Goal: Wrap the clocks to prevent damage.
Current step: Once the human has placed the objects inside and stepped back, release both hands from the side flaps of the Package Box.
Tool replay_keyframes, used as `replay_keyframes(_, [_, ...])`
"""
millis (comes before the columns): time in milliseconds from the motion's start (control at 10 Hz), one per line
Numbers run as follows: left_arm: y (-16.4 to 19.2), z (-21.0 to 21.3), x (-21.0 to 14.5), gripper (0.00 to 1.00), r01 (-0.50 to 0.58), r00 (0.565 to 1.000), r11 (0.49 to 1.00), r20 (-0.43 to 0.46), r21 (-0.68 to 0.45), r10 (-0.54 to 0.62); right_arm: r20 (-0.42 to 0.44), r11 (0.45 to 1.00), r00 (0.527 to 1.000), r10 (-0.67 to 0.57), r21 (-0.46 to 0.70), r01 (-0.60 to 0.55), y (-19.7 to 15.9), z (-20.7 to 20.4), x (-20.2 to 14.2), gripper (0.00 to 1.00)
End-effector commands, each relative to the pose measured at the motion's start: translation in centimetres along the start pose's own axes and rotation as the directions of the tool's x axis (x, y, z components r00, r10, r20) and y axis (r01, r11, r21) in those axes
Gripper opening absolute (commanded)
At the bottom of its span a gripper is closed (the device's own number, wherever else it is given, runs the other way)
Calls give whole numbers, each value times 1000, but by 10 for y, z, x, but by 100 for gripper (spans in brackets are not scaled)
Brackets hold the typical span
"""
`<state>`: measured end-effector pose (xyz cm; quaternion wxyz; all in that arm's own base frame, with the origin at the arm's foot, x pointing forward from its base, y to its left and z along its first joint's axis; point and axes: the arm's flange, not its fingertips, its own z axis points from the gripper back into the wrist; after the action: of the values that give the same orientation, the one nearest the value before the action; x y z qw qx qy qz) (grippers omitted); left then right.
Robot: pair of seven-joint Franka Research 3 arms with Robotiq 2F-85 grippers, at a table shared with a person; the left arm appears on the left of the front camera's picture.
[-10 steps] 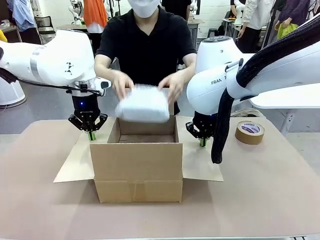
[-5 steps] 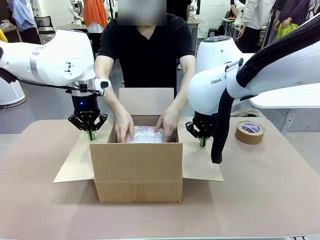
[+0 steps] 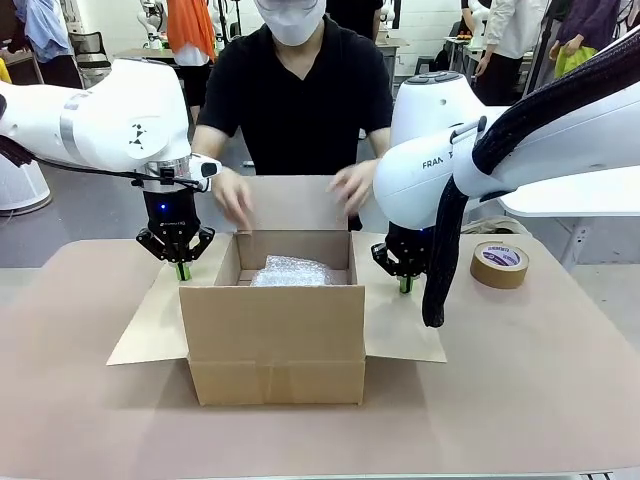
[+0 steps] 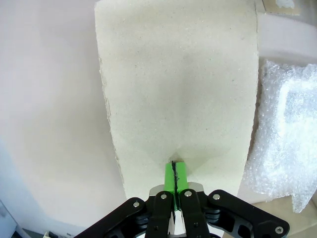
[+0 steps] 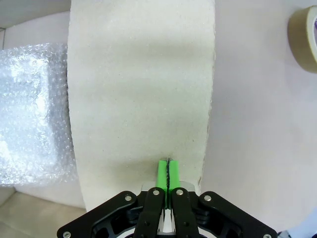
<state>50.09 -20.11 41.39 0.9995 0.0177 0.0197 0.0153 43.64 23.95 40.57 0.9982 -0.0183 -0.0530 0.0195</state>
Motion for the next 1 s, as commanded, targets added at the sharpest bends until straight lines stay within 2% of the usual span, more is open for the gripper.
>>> replay_keyframes(0, [1,-1,0,0,2,1000,1000,-5,10,-2,-3,1000,1000,0,-2,0,0,-2,-1,1])
replay_keyframes(500, [0,0,0,0,0,1000,1000,0,0,0,0,1000,1000,0,0,0,0,0,0,1])
replay_keyframes(600, [4,9,-3,0,117,992,993,45,-30,-115,97,990,985,140,-24,-138,-7,7,-4,1])
replay_keyframes(800, [11,49,-5,0,271,959,960,99,-65,-264,151,969,958,246,-33,-243,-28,53,-8,1])
replay_keyframes(900, [18,81,-10,0,388,919,919,104,-75,-380,181,955,938,296,-49,-292,-41,87,-14,1])
